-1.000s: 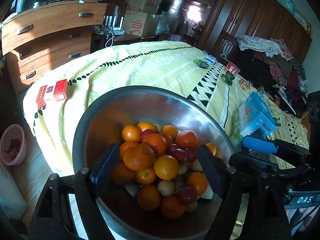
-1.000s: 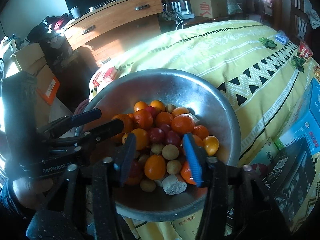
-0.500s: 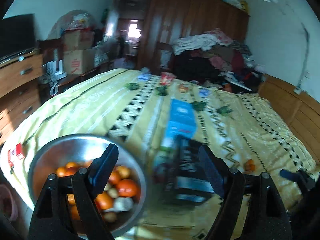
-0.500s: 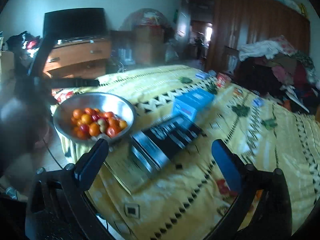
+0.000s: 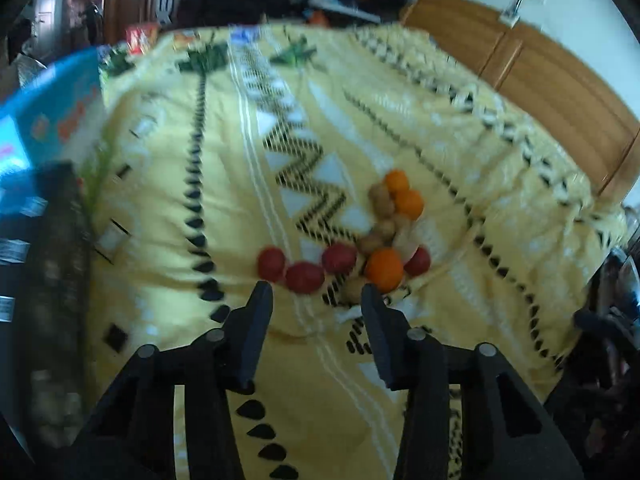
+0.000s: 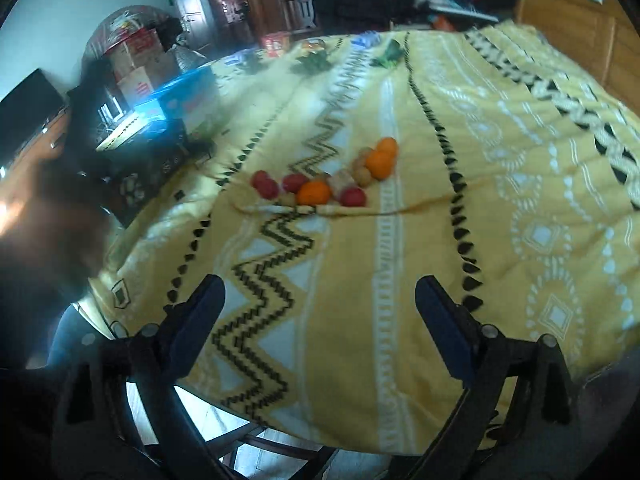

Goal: Organize fruits
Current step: 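Move both tools back to the fruit row on the bedspread, then grasp a red tomato with the left tool while the right tool grasps a mandarin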

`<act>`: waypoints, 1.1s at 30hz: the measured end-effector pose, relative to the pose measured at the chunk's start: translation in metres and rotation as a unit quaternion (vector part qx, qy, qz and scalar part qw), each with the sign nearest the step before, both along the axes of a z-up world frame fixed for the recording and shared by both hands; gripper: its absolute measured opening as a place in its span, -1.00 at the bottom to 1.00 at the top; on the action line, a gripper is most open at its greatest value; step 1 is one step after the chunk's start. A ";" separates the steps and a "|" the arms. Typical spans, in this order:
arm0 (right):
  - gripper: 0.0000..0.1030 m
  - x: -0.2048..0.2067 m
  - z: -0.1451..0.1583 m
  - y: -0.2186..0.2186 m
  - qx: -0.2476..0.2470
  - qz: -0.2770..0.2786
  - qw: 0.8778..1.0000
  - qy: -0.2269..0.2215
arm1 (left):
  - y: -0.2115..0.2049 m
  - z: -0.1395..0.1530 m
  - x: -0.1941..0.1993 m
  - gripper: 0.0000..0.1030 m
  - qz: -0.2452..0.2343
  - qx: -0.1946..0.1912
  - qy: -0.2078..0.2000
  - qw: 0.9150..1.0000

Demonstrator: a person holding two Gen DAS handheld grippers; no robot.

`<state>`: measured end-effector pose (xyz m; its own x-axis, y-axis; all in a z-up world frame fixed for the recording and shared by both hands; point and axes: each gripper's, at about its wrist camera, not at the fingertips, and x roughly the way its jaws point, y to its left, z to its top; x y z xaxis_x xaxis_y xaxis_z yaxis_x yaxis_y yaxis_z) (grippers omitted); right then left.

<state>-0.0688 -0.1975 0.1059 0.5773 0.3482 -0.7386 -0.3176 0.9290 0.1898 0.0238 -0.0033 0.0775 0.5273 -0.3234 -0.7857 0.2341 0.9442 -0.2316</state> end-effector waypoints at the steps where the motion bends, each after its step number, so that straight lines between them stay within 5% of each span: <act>1: 0.87 -0.001 -0.005 -0.004 0.001 -0.001 1.000 0.003 | -0.003 -0.009 0.006 -0.16 0.004 -0.005 0.011 1.000; 14: 0.86 0.027 -0.029 -0.018 0.040 0.004 0.999 0.035 | -0.017 -0.049 0.040 -0.17 0.022 0.014 0.023 0.999; 16: 0.60 0.041 -0.026 -0.018 0.056 0.004 0.998 0.040 | -0.019 -0.052 0.040 -0.38 0.022 0.020 0.020 0.999; 19: 0.27 0.069 -0.022 -0.018 0.061 -0.003 0.997 0.036 | -0.018 -0.051 0.038 -0.39 0.022 0.011 0.020 1.000; 27: 0.24 0.175 -0.049 -0.005 0.061 -0.028 0.996 0.058 | -0.008 -0.039 0.042 -0.39 0.027 -0.011 0.018 0.999; 33: 0.05 0.207 -0.076 0.003 0.021 -0.033 0.996 0.084 | -0.005 -0.032 0.046 -0.39 0.023 -0.012 0.018 1.000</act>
